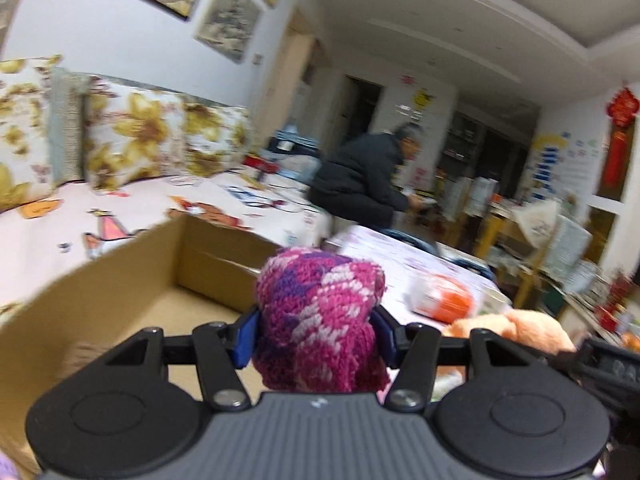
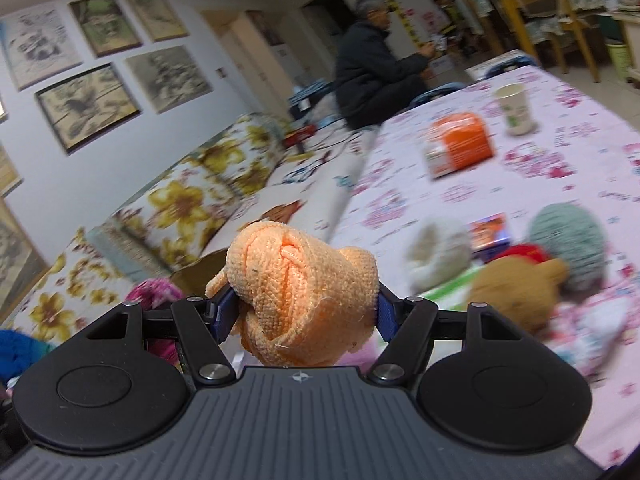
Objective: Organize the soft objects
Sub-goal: 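Carry the pink hat into the box and open left tool while right tool releases orange ball there, then move both open tools back over the remaining soft items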
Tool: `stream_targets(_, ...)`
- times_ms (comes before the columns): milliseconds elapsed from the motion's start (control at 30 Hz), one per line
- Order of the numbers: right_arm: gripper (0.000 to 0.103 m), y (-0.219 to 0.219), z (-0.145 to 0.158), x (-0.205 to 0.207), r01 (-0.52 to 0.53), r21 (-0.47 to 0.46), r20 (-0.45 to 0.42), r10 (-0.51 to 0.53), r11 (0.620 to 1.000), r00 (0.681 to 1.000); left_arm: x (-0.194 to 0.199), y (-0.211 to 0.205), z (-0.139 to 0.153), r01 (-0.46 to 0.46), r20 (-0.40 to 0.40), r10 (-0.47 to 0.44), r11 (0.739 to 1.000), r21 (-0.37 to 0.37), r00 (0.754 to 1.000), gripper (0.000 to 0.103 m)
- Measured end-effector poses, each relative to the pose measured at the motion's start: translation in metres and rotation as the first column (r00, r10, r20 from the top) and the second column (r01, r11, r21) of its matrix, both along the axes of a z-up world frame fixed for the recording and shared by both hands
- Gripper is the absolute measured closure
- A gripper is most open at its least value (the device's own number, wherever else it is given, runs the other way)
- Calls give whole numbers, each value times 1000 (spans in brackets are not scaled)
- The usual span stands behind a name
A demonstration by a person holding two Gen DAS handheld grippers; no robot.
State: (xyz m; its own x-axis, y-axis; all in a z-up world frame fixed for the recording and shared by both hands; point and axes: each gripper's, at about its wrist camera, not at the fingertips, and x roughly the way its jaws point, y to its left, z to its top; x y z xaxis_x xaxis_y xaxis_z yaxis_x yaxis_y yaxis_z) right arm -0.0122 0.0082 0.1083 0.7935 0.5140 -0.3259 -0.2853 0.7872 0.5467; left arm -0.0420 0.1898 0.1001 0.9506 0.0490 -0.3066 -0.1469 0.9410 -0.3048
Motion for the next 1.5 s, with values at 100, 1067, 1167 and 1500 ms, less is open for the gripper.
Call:
stream_targets(100, 19, 20, -1, 6, -51, 7, 1, 51, 999, 999, 2, 17, -4, -55, -32, 54, 998, -38, 998, 46)
stream_targets(1067, 0, 46, -6, -6, -212, -4, 59, 212, 977, 976, 3, 65, -17, -287, -167, 259, 942, -175, 951, 28)
stream_targets(1167, 0, 48, -5, -9, -241, 22, 80, 239, 970, 968, 0, 66, -15, -311, -142, 289, 933, -178, 947, 23)
stream_targets(1500, 1, 39, -4, -12, -197, 38, 82, 193, 980, 978, 0, 64, -12, -312, -120, 296, 937, -158, 948, 19)
